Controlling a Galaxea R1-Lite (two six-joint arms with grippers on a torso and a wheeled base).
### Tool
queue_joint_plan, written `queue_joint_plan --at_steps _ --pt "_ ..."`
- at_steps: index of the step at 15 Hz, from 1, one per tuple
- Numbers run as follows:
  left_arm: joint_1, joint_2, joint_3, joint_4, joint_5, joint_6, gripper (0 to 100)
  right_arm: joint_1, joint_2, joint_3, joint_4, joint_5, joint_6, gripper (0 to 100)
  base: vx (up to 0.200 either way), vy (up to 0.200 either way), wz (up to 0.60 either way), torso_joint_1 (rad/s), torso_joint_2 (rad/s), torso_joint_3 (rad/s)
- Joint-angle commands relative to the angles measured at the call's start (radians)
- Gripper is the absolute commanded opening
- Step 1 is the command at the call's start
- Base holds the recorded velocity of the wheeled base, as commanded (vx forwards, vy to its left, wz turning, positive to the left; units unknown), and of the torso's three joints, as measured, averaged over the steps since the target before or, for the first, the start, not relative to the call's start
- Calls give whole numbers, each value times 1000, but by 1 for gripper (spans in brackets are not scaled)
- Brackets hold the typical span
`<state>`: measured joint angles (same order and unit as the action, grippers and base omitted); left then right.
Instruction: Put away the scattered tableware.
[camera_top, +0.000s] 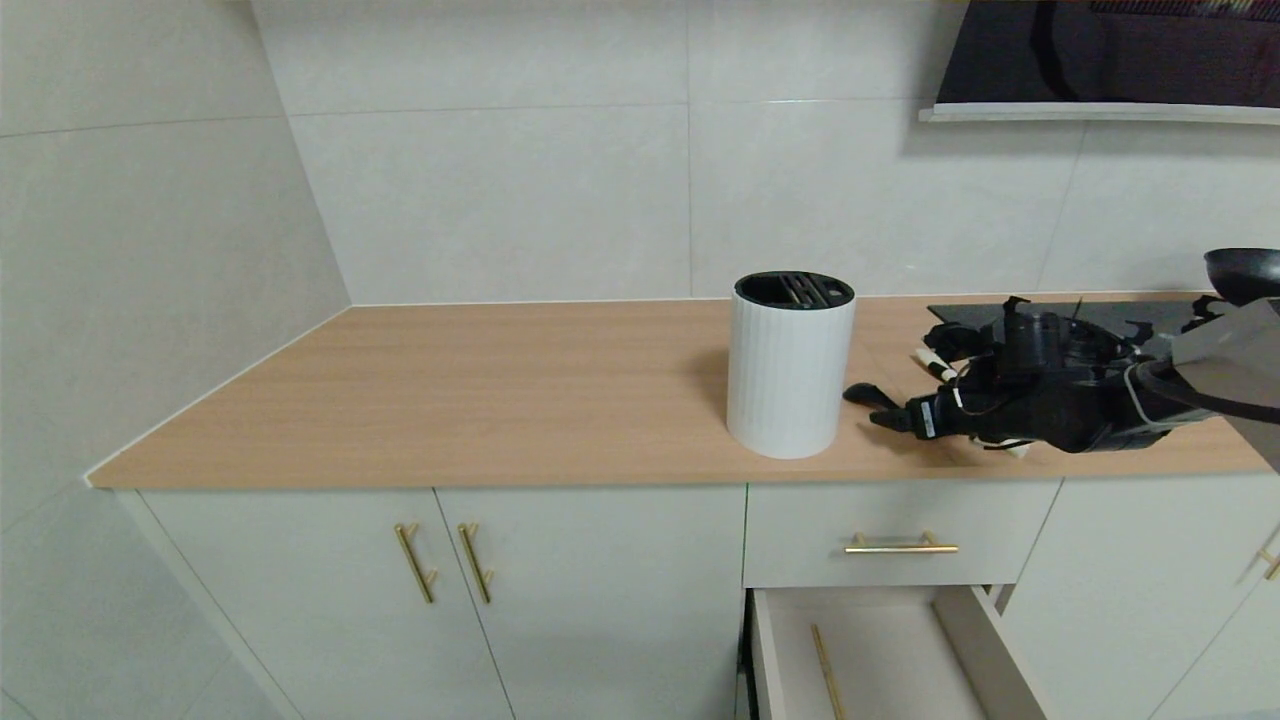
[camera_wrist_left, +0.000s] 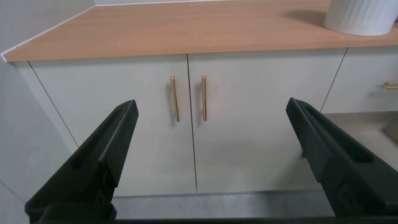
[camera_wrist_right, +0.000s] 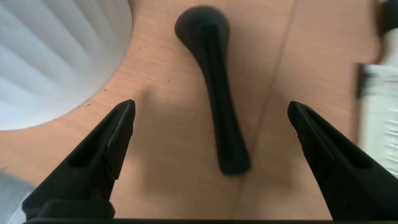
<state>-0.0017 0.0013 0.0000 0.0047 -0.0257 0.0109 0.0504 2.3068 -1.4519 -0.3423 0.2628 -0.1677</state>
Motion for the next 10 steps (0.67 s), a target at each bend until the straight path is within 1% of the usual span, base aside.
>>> queue_joint_plan --at_steps 1,8,10 --pt "0 0 0 0 0 0 100 0 29 -5 -9 -2 0 100 0 0 0 0 0 0" --pt "0 0 0 0 0 0 100 0 48 -24 -10 -8 5 100 0 0 0 0 0 0" --pt "0 0 0 0 0 0 100 0 68 -38 -10 -23 7 100 0 0 0 0 0 0"
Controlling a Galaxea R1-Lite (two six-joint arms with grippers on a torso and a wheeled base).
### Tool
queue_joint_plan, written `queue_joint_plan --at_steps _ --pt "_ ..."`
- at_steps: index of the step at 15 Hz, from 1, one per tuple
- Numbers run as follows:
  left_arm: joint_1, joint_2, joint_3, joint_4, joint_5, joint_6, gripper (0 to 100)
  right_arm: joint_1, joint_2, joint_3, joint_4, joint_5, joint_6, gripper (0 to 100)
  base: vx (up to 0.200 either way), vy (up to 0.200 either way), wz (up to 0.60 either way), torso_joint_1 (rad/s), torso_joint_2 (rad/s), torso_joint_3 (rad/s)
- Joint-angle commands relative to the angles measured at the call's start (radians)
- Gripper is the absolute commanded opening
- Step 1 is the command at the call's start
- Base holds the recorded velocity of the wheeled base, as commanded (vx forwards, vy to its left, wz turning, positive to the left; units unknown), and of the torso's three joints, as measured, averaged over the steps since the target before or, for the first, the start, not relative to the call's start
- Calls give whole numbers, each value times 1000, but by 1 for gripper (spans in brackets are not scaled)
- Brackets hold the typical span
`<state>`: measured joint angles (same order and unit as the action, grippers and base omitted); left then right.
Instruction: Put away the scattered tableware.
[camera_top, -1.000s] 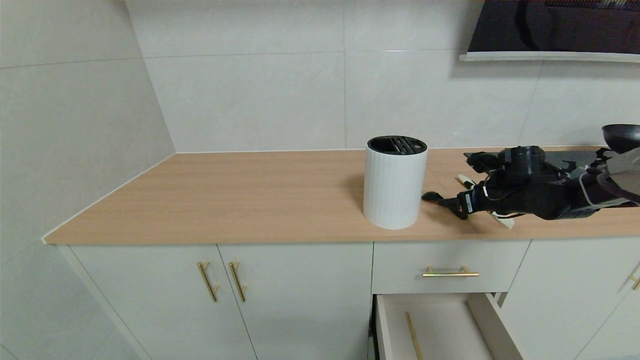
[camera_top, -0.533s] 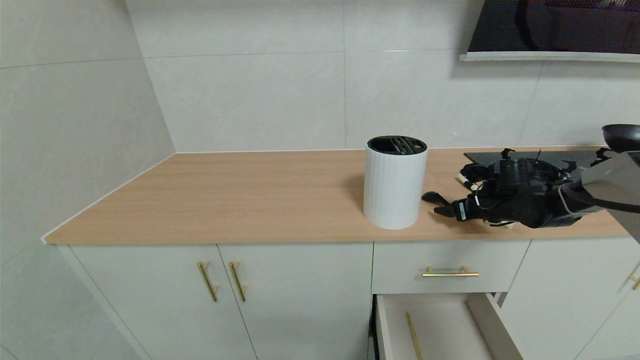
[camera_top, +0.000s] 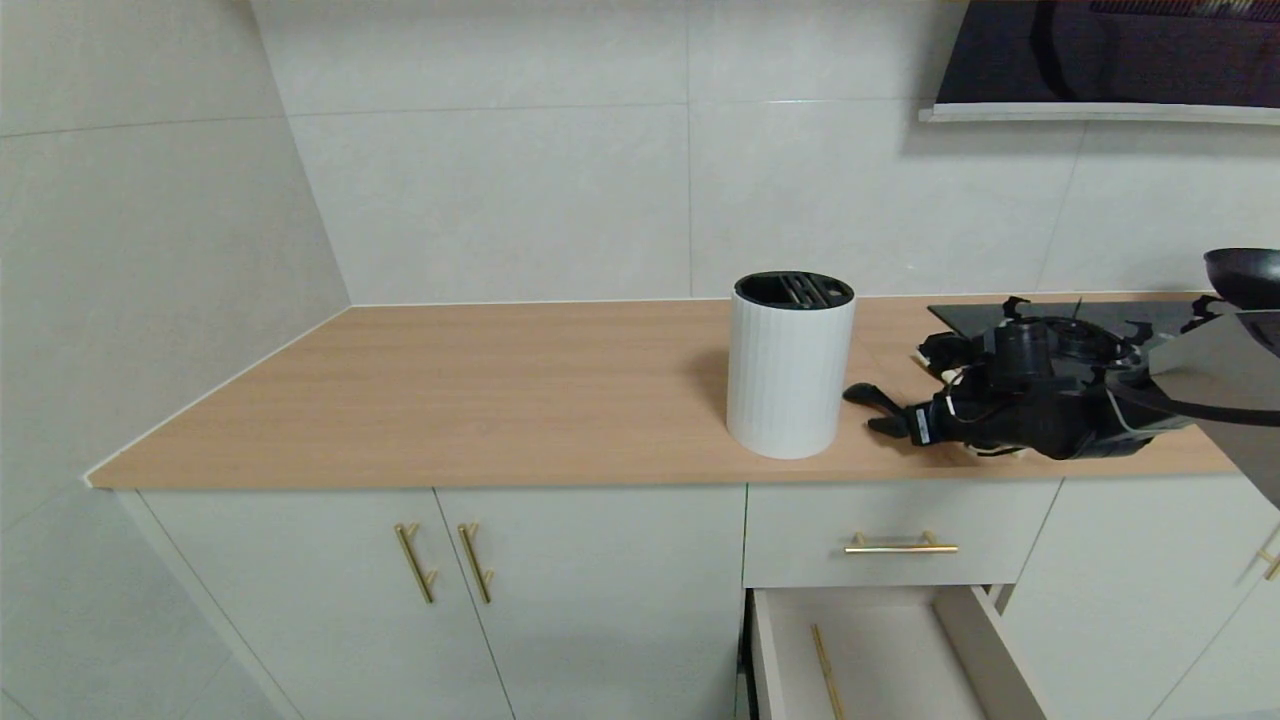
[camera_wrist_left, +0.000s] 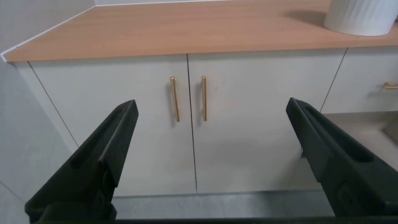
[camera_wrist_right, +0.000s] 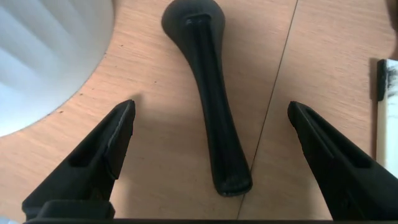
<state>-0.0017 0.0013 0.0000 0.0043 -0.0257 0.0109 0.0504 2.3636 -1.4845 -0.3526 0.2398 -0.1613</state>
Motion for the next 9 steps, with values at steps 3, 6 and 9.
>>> queue_joint_plan --at_steps 3,6,9 --pt "0 0 0 0 0 0 100 0 19 -7 0 -5 0 0 0 0 0 0 0 0" --pt "0 0 0 0 0 0 100 0 26 -11 0 -7 -1 0 0 0 0 0 0 0" --pt "0 0 0 0 0 0 100 0 19 -10 4 -10 0 0 0 0 0 0 0 0"
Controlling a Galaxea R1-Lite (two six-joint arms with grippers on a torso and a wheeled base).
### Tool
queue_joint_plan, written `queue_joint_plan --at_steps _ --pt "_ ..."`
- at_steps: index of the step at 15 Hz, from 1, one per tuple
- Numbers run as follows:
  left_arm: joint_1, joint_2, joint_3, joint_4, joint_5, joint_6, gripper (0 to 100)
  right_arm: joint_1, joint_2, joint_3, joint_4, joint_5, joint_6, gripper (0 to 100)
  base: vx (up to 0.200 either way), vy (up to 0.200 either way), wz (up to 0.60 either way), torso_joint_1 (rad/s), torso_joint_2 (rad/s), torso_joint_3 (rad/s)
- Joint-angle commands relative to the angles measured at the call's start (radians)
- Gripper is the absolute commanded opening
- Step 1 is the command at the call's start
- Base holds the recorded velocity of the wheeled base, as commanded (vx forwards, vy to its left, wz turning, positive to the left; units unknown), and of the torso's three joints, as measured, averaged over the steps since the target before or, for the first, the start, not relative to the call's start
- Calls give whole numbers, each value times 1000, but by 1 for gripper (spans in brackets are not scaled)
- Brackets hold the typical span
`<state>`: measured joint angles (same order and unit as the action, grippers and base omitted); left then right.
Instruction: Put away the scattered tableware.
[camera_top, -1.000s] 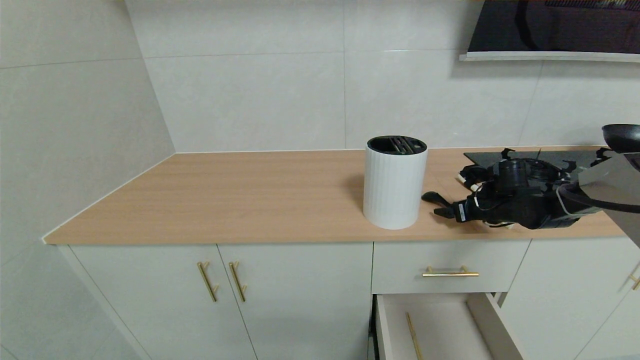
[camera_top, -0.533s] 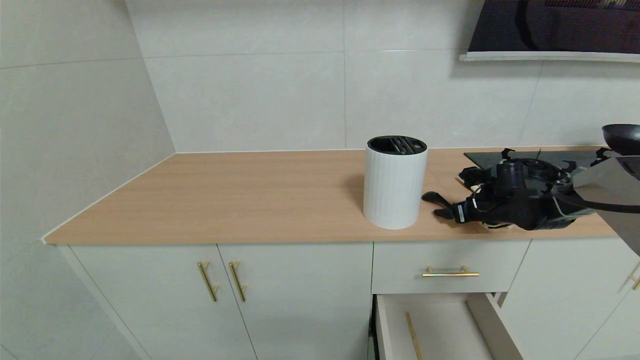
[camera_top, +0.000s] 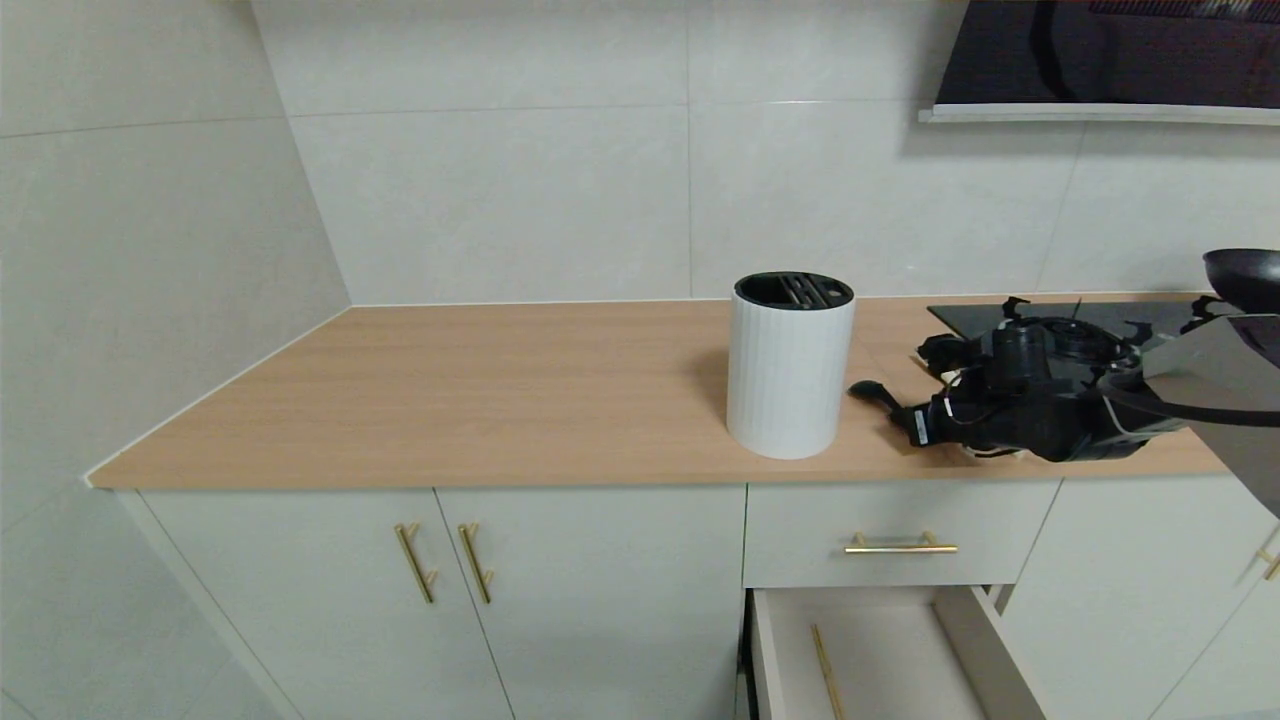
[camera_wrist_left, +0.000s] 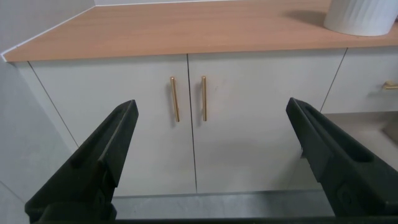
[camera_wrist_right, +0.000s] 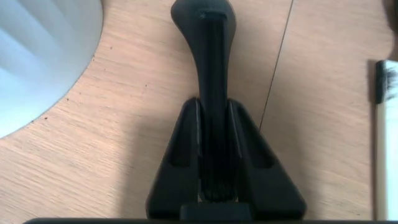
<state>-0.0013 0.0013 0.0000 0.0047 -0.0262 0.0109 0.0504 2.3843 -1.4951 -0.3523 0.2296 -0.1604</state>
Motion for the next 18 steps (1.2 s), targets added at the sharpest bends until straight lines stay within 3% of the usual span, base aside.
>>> queue_joint_plan --at_steps 1,4,10,11,14,18 --pt "0 0 0 0 0 0 100 2 -8 -1 9 -10 12 0 0 0 0 0 0 0" --pt "0 0 0 0 0 0 100 22 -63 6 42 -101 39 0 0 0 0 0 0 0" --pt "0 0 0 0 0 0 100 118 -425 127 480 -311 354 0 0 0 0 0 0 0" --pt "0 0 0 0 0 0 100 123 -453 162 484 -325 357 0 0 0 0 0 0 0" --pt "0 0 0 0 0 0 100 155 -665 443 478 -332 364 0 0 0 0 0 0 0" --pt "0 0 0 0 0 0 100 166 -778 589 475 -325 381 0 0 0 0 0 0 0"
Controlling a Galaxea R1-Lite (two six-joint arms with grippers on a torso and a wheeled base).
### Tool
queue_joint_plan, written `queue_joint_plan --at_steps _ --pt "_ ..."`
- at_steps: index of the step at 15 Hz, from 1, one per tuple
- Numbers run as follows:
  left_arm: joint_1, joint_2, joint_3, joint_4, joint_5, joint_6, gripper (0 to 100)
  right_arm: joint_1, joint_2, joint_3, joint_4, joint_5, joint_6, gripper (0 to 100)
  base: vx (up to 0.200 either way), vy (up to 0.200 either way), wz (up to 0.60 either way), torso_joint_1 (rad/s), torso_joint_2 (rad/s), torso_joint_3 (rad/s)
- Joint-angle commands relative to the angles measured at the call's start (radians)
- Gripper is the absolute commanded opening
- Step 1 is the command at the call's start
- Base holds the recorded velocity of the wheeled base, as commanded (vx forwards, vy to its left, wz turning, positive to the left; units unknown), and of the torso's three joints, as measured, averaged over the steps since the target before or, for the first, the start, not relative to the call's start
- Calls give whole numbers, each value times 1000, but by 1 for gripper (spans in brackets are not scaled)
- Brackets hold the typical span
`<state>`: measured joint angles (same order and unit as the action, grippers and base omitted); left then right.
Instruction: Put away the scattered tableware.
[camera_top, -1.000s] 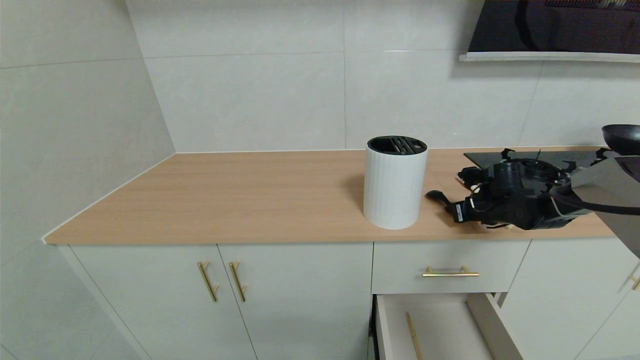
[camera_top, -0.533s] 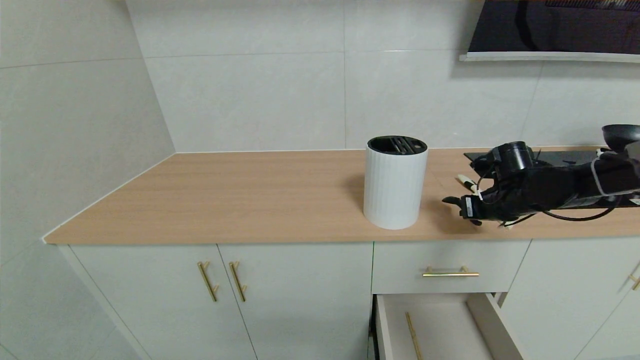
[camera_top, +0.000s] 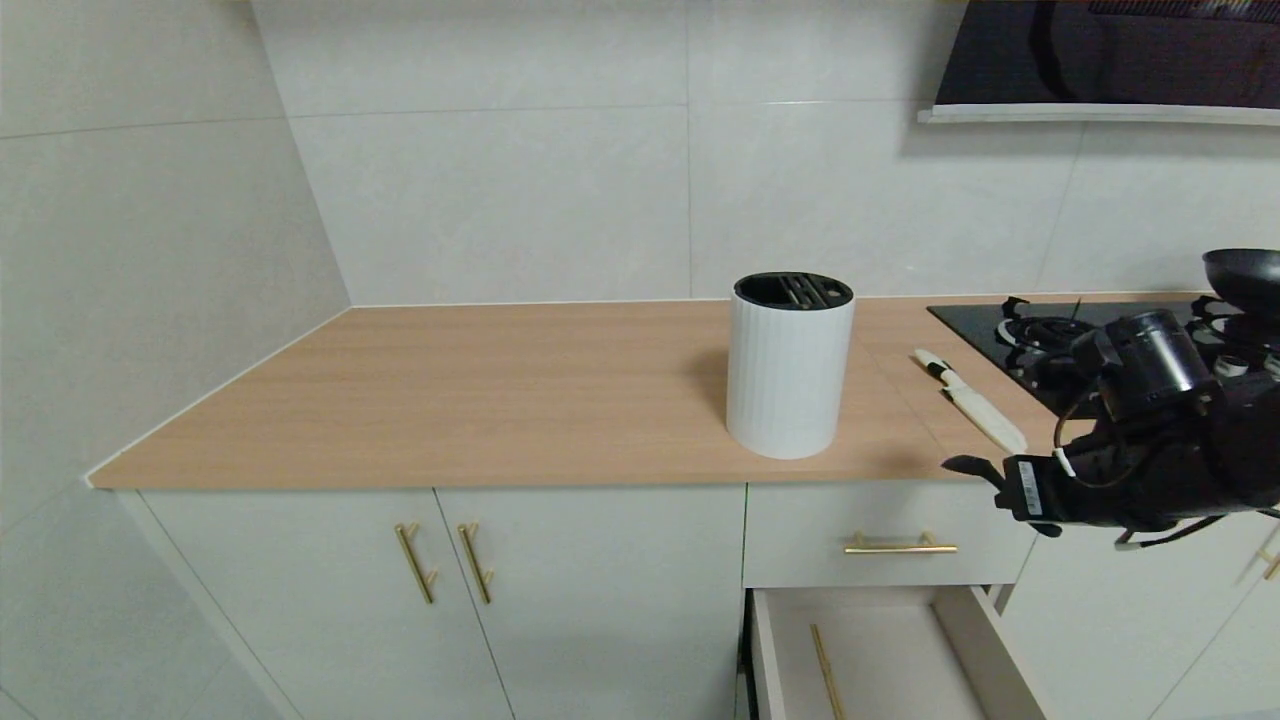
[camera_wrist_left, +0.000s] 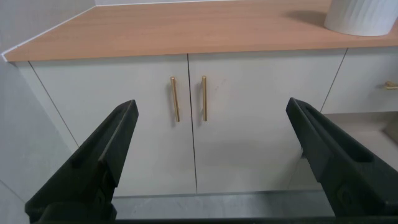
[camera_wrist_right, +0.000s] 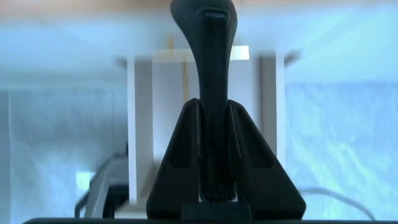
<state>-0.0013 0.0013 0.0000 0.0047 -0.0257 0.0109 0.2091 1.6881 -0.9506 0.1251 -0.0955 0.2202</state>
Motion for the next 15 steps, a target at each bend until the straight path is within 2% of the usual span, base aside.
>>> queue_joint_plan --at_steps 1,9,11,15 --pt "0 0 0 0 0 0 100 9 -88 93 -2 0 -1 0 0 0 0 0 0 0" --pt "0 0 0 0 0 0 100 9 -28 110 -5 -1 -1 0 0 0 0 0 0 0" --pt "0 0 0 0 0 0 100 9 -5 119 -42 -1 -1 0 0 0 0 0 0 0" --pt "0 0 0 0 0 0 100 9 5 130 -59 0 -2 0 0 0 0 -129 308 176"
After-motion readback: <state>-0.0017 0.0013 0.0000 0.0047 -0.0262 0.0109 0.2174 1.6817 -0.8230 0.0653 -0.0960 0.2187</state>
